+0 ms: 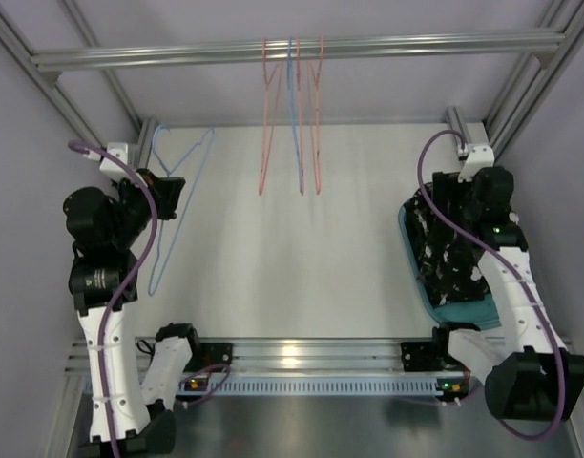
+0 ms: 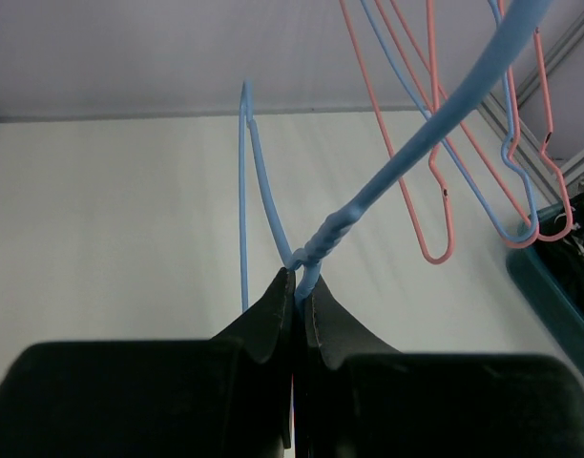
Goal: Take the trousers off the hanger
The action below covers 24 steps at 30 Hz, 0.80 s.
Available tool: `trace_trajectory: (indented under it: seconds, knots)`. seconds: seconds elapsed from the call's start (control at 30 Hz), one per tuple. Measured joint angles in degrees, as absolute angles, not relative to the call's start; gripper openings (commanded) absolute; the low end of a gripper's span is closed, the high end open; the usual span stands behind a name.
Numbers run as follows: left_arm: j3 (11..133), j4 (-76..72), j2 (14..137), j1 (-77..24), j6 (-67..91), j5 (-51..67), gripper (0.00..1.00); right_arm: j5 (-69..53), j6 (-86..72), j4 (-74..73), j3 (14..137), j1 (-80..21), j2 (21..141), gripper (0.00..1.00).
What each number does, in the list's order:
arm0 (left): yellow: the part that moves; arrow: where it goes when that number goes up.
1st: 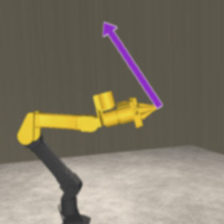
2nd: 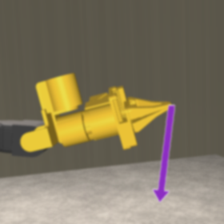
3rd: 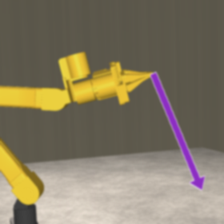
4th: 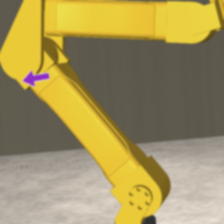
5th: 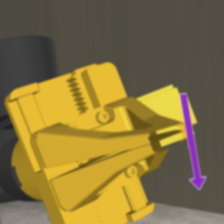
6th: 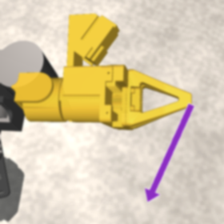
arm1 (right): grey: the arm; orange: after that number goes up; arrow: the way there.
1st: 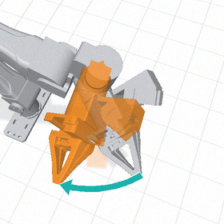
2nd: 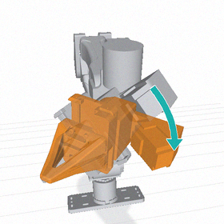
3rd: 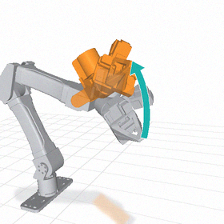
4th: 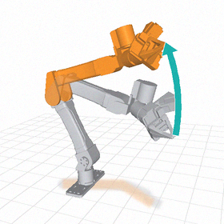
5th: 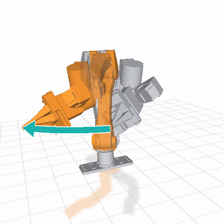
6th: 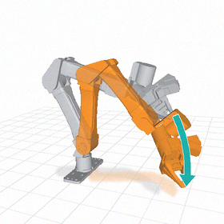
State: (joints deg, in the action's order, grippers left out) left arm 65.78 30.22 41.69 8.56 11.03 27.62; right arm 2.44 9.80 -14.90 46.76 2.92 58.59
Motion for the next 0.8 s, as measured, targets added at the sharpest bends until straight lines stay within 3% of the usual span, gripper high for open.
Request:
trace_trajectory:
  seconds: [0.37,0.8]
  knots:
    - [81.3,29.8,58.8,7.5,9.1,26.5,0.0,1.1,6.9,-24.8,57.9,2.9,49.1,0.99]
    - [100.5,28.9,77.7,-6.0,9.5,14.1,0.0,0.7,2.4,-30.4,63.2,2.9,45.5,0.99]
